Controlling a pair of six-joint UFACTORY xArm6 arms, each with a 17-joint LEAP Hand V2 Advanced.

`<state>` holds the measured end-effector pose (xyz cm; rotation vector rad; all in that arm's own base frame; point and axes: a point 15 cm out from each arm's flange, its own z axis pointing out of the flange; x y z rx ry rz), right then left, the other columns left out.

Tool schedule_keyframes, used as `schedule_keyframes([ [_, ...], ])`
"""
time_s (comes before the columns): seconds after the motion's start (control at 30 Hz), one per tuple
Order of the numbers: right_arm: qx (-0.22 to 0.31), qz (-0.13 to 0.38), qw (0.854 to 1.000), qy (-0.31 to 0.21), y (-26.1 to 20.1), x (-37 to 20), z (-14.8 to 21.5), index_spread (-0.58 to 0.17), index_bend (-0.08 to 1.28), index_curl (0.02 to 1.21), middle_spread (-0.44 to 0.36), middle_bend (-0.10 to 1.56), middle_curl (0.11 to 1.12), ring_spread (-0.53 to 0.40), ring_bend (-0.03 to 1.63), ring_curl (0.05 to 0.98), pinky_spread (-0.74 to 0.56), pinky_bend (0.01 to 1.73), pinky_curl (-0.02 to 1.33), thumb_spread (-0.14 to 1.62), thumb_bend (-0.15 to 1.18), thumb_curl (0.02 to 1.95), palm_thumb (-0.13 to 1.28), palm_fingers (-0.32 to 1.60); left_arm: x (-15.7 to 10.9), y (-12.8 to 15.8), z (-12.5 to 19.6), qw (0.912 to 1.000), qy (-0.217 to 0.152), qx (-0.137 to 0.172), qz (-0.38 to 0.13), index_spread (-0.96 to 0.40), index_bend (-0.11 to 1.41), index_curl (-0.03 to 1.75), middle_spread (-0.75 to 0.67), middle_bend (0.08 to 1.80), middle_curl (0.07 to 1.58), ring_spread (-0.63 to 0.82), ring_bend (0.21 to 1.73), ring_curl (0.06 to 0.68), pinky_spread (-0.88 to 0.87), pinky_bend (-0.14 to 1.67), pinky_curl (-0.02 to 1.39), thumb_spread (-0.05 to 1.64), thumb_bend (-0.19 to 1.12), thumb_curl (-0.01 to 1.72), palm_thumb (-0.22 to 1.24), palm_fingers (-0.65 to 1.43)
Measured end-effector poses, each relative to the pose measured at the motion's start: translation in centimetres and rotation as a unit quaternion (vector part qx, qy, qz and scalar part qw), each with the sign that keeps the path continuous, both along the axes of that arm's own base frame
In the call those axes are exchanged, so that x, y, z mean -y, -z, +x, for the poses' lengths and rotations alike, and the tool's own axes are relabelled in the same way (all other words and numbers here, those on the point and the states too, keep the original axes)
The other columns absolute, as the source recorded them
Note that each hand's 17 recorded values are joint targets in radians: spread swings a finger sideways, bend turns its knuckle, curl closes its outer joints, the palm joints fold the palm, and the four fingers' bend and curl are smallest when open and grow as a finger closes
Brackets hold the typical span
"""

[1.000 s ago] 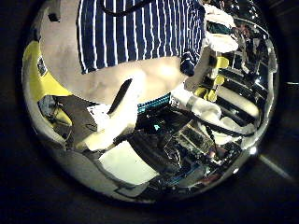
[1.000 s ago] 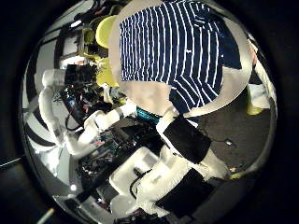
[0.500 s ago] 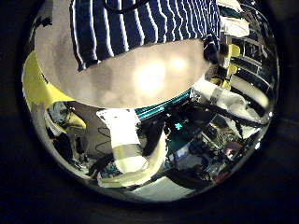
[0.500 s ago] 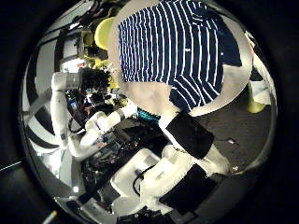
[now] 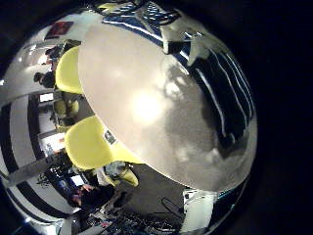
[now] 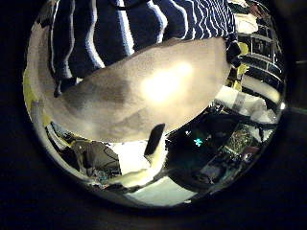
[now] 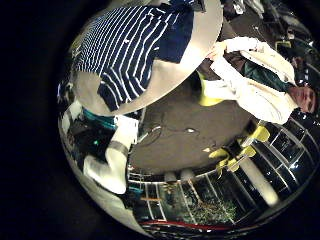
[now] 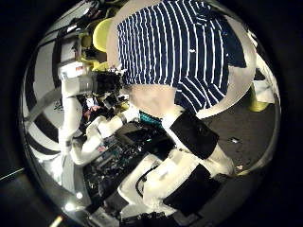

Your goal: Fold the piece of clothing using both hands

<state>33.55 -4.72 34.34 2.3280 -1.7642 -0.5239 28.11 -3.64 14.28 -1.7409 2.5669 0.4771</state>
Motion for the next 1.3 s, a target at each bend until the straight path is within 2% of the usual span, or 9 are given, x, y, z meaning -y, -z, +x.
schedule_keyframes([
  [0.1, 0.002, -0.002, 1.000, -0.001, -0.2, -0.3, 0.0, -0.357, 0.17, 0.32, -0.003, 0.21, 0.37, 0.105, 0.54, 0.208, 0.38, 0.48, 0.17, 1.43, -0.01, 0.33, 0.60, 0.30, 0.0, 0.1, 0.2, 1.0000, 0.000, 0.006, 0.004, 0.05, 0.17, 0.34, 0.09, 0.35, 0.41, 0.23, 0.68, 0.218, 0.26, 0.31, 0.46, 0.91, -0.01, 0.32, 0.26, 0.24],
  [0.23, 0.004, -0.003, 1.000, -0.001, -0.4, -0.4, -0.1, -0.353, 0.17, 0.32, 0.007, 0.22, 0.37, 0.105, 0.53, 0.208, 0.38, 0.48, 0.18, 1.43, -0.01, 0.34, 0.61, 0.30, -0.3, 0.1, 0.5, 0.9998, -0.002, 0.009, 0.014, -0.02, 0.16, 0.34, -0.07, 0.51, 0.48, -0.04, 0.76, 0.232, 0.03, 0.37, 0.46, 0.95, -0.01, 0.34, 0.38, 0.52],
  [0.37, 0.007, -0.003, 1.000, -0.001, -0.7, -0.4, -0.2, -0.346, 0.17, 0.32, 0.011, 0.21, 0.37, 0.105, 0.53, 0.209, 0.38, 0.47, 0.18, 1.43, -0.01, 0.34, 0.62, 0.30, -0.6, 0.1, 0.9, 0.9996, -0.005, 0.009, 0.025, -0.11, 0.17, 0.36, -0.21, 0.65, 0.58, -0.28, 0.92, 0.296, -0.24, 0.55, 0.52, 0.96, 0.00, 0.35, 0.48, 0.78],
  [0.47, 0.009, -0.003, 1.000, -0.001, -0.9, -0.4, -0.3, -0.344, 0.17, 0.32, 0.012, 0.21, 0.37, 0.105, 0.53, 0.210, 0.38, 0.47, 0.18, 1.43, -0.01, 0.34, 0.62, 0.30, -0.5, -0.1, 1.2, 0.9996, -0.007, 0.011, 0.027, -0.18, 0.20, 0.39, -0.28, 0.70, 0.64, -0.38, 1.02, 0.347, -0.38, 0.67, 0.57, 0.97, 0.00, 0.36, 0.54, 0.88],
  [0.53, 0.009, -0.003, 1.000, -0.001, -1.0, -0.5, -0.4, -0.344, 0.17, 0.32, 0.012, 0.22, 0.37, 0.105, 0.52, 0.209, 0.38, 0.46, 0.18, 1.43, -0.01, 0.34, 0.63, 0.31, -0.4, -0.4, 1.6, 0.9995, -0.007, 0.012, 0.027, -0.26, 0.25, 0.44, -0.35, 0.74, 0.69, -0.44, 1.11, 0.390, -0.48, 0.81, 0.62, 0.98, 0.00, 0.37, 0.60, 1.10],
  [0.67, 0.011, -0.004, 1.000, -0.001, -1.2, -0.5, -0.5, -0.342, 0.17, 0.32, 0.013, 0.22, 0.37, 0.107, 0.53, 0.210, 0.39, 0.46, 0.19, 1.43, 0.00, 0.35, 0.64, 0.32, -0.4, -1.5, 2.3, 0.9995, -0.012, 0.010, 0.025, -0.38, 0.37, 0.54, -0.43, 0.80, 0.78, -0.47, 1.22, 0.459, -0.56, 0.95, 0.69, 1.00, 0.02, 0.41, 0.73, 1.12],
  [0.87, 0.006, -0.006, 1.000, 0.000, -0.8, -0.2, -0.5, -0.334, 0.17, 0.32, 0.013, 0.22, 0.38, 0.107, 0.54, 0.215, 0.38, 0.46, 0.19, 1.42, 0.00, 0.35, 0.65, 0.33, 0.6, -3.9, 4.0, 0.9994, -0.017, 0.029, 0.007, -0.52, 0.53, 0.71, -0.51, 0.90, 0.88, -0.46, 1.31, 0.508, -0.60, 1.06, 0.75, 1.01, 0.00, 0.46, 0.82, 1.12],
  [1.13, -0.038, -0.003, 0.999, -0.006, 4.1, -0.1, -1.9, -0.333, 0.16, 0.31, 0.002, 0.23, 0.38, 0.062, 0.58, 0.229, 0.35, 0.46, 0.20, 1.29, -0.01, 0.39, 0.70, 0.33, 1.4, -6.9, 5.4, 0.9997, -0.014, 0.021, 0.000, -0.62, 0.57, 0.90, -0.55, 0.95, 0.94, -0.45, 1.37, 0.532, -0.61, 1.13, 0.78, 1.01, -0.02, 0.51, 0.82, 1.07],
  [1.3, -0.043, -0.029, 0.998, -0.026, 8.2, 1.2, -2.3, -0.349, 0.17, 0.31, -0.035, 0.24, 0.38, 0.030, 0.56, 0.228, 0.32, 0.44, 0.20, 1.22, -0.02, 0.41, 0.72, 0.29, 1.5, -7.7, 5.8, 0.9997, -0.015, 0.020, 0.001, -0.66, 0.55, 0.99, -0.57, 0.96, 0.97, -0.45, 1.39, 0.536, -0.61, 1.15, 0.79, 1.02, -0.02, 0.53, 0.82, 1.05],
])
